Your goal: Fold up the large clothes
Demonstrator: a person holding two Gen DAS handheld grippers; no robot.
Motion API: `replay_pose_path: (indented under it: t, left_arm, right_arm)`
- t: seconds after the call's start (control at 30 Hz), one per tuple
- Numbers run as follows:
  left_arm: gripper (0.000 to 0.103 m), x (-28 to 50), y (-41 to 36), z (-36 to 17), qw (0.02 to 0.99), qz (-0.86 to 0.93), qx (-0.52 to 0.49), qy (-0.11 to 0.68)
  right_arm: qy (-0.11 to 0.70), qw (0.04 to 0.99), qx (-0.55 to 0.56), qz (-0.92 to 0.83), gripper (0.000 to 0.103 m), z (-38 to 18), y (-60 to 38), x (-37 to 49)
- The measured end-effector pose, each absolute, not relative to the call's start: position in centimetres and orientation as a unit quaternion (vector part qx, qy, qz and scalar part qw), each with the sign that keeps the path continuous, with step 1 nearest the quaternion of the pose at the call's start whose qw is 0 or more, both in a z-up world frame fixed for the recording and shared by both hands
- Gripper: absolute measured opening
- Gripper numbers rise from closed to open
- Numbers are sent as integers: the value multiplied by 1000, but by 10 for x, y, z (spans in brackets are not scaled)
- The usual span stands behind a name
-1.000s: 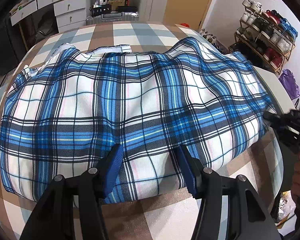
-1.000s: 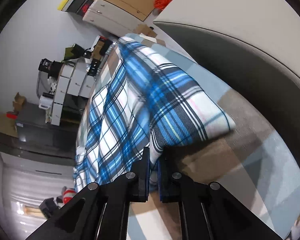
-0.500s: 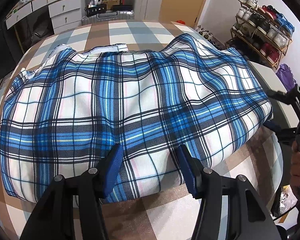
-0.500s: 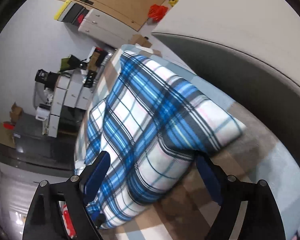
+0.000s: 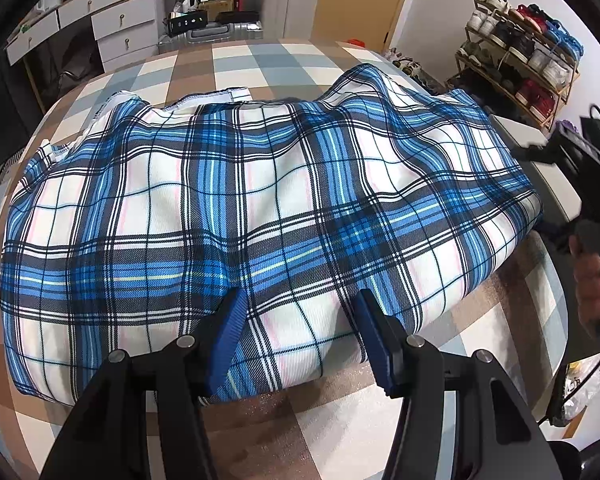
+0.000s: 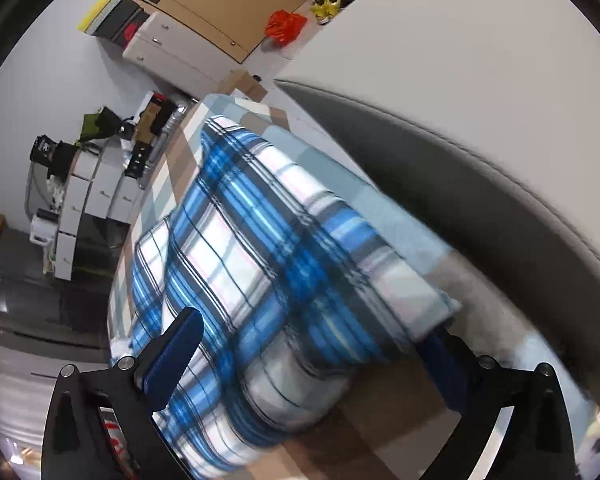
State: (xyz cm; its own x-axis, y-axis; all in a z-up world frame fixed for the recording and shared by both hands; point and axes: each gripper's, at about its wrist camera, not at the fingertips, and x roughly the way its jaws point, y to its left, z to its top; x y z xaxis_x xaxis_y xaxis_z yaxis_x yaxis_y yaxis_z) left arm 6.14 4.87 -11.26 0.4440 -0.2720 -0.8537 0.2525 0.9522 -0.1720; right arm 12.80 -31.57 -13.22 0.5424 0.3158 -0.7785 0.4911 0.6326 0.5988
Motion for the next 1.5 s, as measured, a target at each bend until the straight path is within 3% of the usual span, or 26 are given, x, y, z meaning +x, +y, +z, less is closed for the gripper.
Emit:
replay_pose_path:
  t: [0.27, 0.33, 0.37, 0.4, 0.43, 0.47, 0.5, 0.77, 1.23, 1.5]
  left_arm:
    - [51, 61, 47, -114, 850, -157, 5, 503]
    - [51, 61, 47, -114, 849, -158, 6, 503]
    - [51, 61, 47, -113, 849, -159, 6, 504]
    - [51, 61, 47, -114, 849, -160, 6, 504]
    - [51, 61, 48, -113, 849, -160, 6, 504]
    - [51, 61, 48, -114, 849, -161, 7, 504]
    - [51, 61, 48, -114, 849, -160, 8, 504]
    - [51, 59, 48, -112, 850, -161, 6, 501]
    - [51, 43, 43, -99, 820, -271, -62, 501]
    - [51, 35, 34, -92, 835, -253, -18, 487]
  right_arm:
    - [455, 791, 407, -46, 103, -131, -312, 155]
    - [443, 801, 400, -46, 87, -132, -311, 155]
    - [443, 804, 395, -48, 68, -133, -311, 155]
    - [440, 806, 392, -49, 55, -133, -311, 154]
    - [431, 810, 395, -47, 49, -133, -313, 151]
    - [418, 814, 401, -37, 34, -131, -314, 147]
    - [410, 818, 403, -26, 27, -129, -314, 146]
    - [357, 841, 406, 10, 19, -95, -312, 134]
    - [364, 854, 371, -23, 19, -65, -355, 69]
    - [368, 880, 297, -40, 12, -25, -360, 62]
